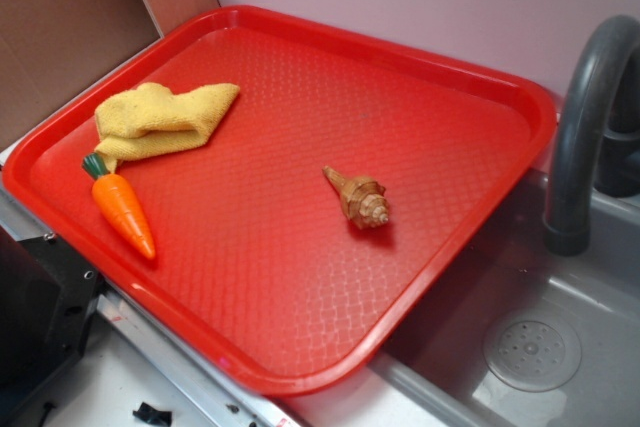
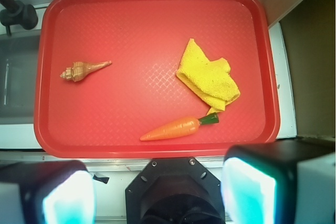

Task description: Grab the shell.

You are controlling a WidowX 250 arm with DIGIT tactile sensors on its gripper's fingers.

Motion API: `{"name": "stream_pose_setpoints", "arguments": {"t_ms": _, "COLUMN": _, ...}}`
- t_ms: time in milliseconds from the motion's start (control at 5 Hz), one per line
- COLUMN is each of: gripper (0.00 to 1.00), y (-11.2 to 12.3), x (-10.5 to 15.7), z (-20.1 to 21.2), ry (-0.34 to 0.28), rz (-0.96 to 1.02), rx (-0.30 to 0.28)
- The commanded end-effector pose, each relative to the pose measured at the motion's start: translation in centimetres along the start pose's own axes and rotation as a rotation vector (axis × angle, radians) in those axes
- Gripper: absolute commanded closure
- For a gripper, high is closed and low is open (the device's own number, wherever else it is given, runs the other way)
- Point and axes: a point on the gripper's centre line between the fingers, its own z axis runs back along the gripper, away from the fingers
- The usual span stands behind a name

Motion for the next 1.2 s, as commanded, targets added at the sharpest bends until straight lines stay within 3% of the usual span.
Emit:
{"name": "stream_pose_setpoints", "arguments": {"t_ms": 0, "gripper": 0.0, "y": 0.0, "x": 0.0, "z": 0.0, "ry": 0.0, "rz": 0.0, "rx": 0.0}}
{"name": "stream_pose_setpoints", "arguments": {"t_ms": 200, "gripper": 0.0, "y": -0.7, "x": 1.3, "z": -0.8, "ry": -0.026, "rz": -0.212, "rx": -0.009}}
{"name": "stream_pose_setpoints", "arguments": {"t_ms": 400, "gripper": 0.0, "y": -2.6, "x": 2.5, "z": -1.9, "ry": -0.004, "rz": -0.439, "rx": 0.021}}
{"name": "stream_pose_setpoints", "arguments": {"t_ms": 800, "gripper": 0.0, "y": -6.8, "x": 5.7, "z": -6.0, "ry": -0.037, "rz": -0.93, "rx": -0.081}}
{"name": "stream_pose_setpoints", "arguments": {"t_ms": 1000, "gripper": 0.0, "y": -8.7, "x": 6.6, "z": -8.2, "ry": -0.052, "rz": -1.131, "rx": -0.074}}
